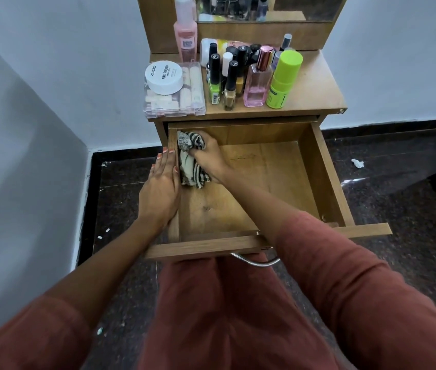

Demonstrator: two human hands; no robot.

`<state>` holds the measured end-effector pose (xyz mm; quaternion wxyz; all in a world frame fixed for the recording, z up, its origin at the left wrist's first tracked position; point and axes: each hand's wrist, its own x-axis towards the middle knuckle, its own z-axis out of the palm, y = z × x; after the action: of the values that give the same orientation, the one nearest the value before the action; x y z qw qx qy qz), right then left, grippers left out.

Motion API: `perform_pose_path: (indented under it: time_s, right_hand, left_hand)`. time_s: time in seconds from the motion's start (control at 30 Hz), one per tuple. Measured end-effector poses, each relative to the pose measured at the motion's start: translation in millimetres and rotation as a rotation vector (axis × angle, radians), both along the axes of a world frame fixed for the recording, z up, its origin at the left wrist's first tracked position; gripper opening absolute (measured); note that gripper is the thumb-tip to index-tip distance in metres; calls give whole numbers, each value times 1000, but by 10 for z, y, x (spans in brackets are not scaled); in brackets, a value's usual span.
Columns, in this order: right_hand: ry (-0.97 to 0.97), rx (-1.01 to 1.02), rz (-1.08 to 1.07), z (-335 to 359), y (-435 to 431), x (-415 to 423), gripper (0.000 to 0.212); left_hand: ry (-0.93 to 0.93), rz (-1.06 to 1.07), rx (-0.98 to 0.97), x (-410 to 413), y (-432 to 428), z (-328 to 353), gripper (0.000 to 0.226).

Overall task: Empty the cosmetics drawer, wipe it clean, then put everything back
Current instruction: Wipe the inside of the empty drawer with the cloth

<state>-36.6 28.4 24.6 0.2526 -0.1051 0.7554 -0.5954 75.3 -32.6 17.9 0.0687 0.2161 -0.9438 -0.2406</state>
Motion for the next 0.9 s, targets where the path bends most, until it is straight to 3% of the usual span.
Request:
perform_pose_path:
  time_s: [0.17,0.27,0.4,0.53,0.67,0.9]
  right_hand:
    - [-63,34,253,91,145,144,28]
    - [-212,93,408,111,331,340,24]
    - [-357,187,501,24,513,608,40]
    - [-387,242,426,-6,451,625,39]
    - [-374,159,229,97,337,457,39]
    - [-219,93,21,157,70,153,49]
  left_hand:
    - [10,30,56,-3,-8,-28,45]
    - [8,35,64,-14,-23,-54,45]
    - [24,38,57,-12,-13,-59,44]
    - [28,47,67,-5,11,-39,44]
    - [19,42,58,-5,9,-33,44]
    - [31,39,47,-2,8,-38,44]
